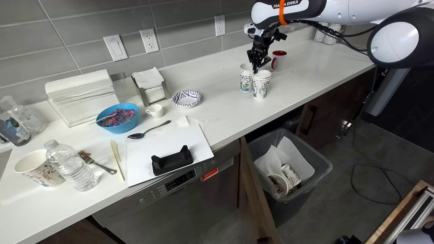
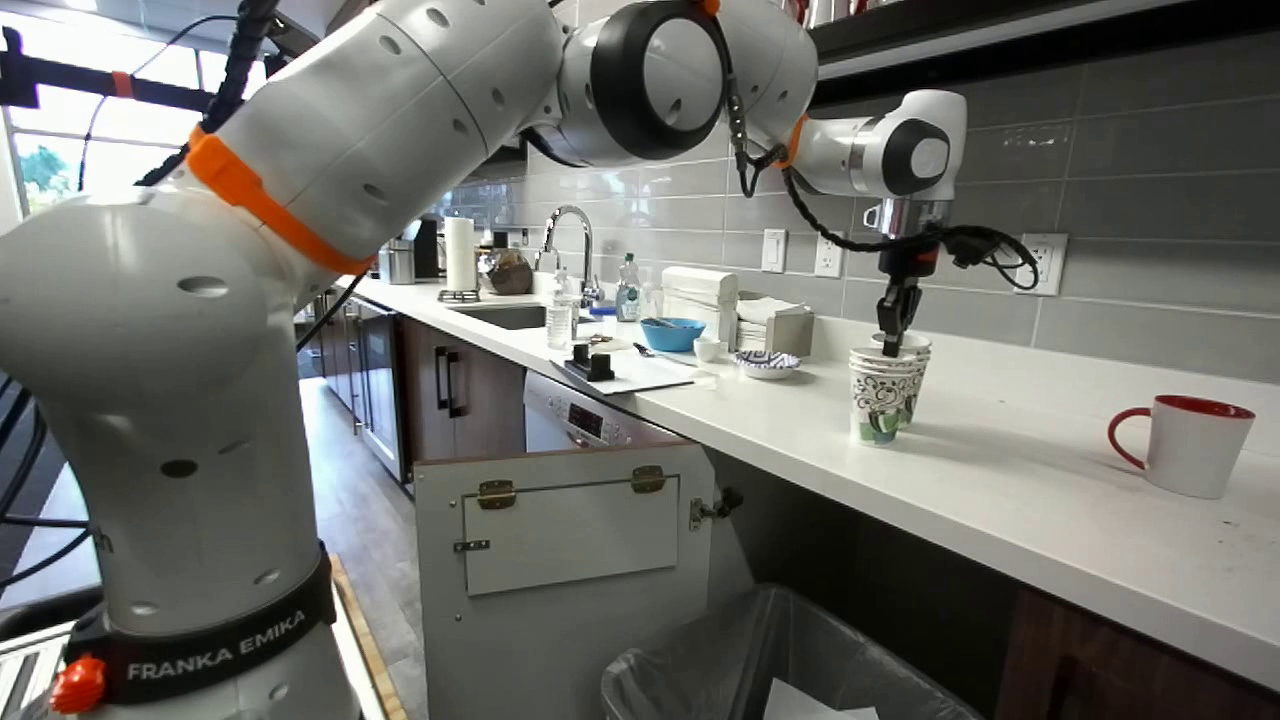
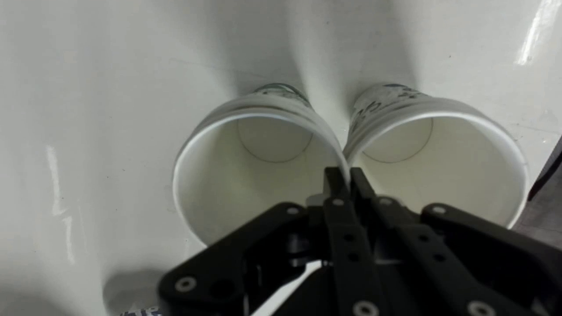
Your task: Simultaneously remove one cup from each stack
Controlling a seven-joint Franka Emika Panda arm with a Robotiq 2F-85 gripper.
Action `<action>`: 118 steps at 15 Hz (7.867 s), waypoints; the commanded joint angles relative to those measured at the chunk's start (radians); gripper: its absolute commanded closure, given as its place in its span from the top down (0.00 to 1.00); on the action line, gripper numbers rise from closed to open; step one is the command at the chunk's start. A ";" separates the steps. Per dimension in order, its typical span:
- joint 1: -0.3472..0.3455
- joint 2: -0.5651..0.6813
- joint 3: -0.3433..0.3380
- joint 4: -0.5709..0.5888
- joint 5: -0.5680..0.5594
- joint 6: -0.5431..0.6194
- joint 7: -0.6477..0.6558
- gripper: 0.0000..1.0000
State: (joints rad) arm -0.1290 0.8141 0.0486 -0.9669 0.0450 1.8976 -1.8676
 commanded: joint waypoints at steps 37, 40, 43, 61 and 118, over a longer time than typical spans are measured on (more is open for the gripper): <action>0.033 -0.005 -0.020 0.025 -0.042 -0.044 0.032 0.00; 0.034 0.000 -0.019 0.030 -0.042 -0.057 0.033 0.01; 0.036 0.001 -0.020 0.033 -0.043 -0.059 0.035 0.04; 0.036 -0.002 -0.023 0.029 -0.042 -0.063 0.054 0.02; 0.026 -0.005 -0.036 0.023 -0.041 -0.038 0.039 0.02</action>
State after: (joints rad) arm -0.1048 0.8190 0.0183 -0.9462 0.0140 1.8719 -1.8262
